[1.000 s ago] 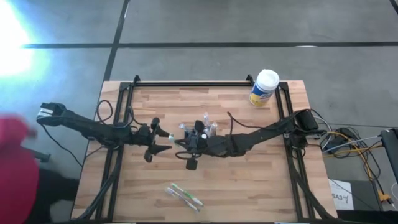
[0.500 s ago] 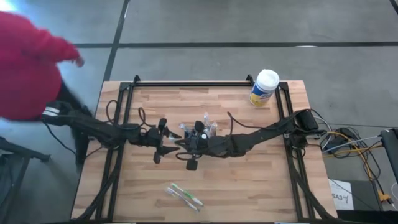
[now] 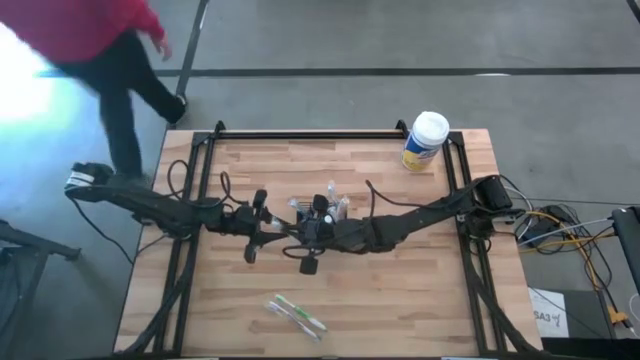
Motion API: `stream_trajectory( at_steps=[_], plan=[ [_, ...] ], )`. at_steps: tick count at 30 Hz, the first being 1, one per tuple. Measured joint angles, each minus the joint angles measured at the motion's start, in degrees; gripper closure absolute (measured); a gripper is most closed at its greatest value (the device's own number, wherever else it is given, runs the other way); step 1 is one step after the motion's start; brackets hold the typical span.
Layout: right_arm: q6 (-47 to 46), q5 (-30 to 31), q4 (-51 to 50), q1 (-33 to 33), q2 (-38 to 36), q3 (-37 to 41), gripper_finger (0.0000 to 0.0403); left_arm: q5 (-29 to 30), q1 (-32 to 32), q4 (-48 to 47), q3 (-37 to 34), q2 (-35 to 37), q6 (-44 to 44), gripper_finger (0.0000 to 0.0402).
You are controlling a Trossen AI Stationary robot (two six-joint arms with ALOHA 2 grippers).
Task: Pick & Place toothbrushing station
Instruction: Put the top green toothbrush into the black mesh organizer
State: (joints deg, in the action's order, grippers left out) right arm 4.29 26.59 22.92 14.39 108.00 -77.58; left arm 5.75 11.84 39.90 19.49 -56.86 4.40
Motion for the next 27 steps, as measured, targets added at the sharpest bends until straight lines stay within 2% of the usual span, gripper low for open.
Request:
stream_trajectory(
  at_steps=[5, 14, 18, 27],
  plan=[
    [-0.01, -0.03, -0.03, -0.02, 0.01, 0.00, 0.0395, -2.48, 0.02, -0.54, 0.00, 0.00, -1.99, 0.0364],
    [-1.42, -0.02, -4.95, 0.12, -0.68, 0.02, 0.0394, -3.67, 0.06, -2.78, -0.07, 1.45, -3.69, 0.0364],
    [-2.00, 0.00, -6.91, 0.74, -3.10, 0.02, 0.0394, -4.72, 0.13, -5.63, -0.07, 5.22, -4.42, 0.0378],
    [-0.66, 0.12, -13.48, 4.37, -9.30, 2.15, 0.0394, -4.58, 0.11, -14.76, -0.07, 16.39, -5.91, 0.0378]
  ],
)
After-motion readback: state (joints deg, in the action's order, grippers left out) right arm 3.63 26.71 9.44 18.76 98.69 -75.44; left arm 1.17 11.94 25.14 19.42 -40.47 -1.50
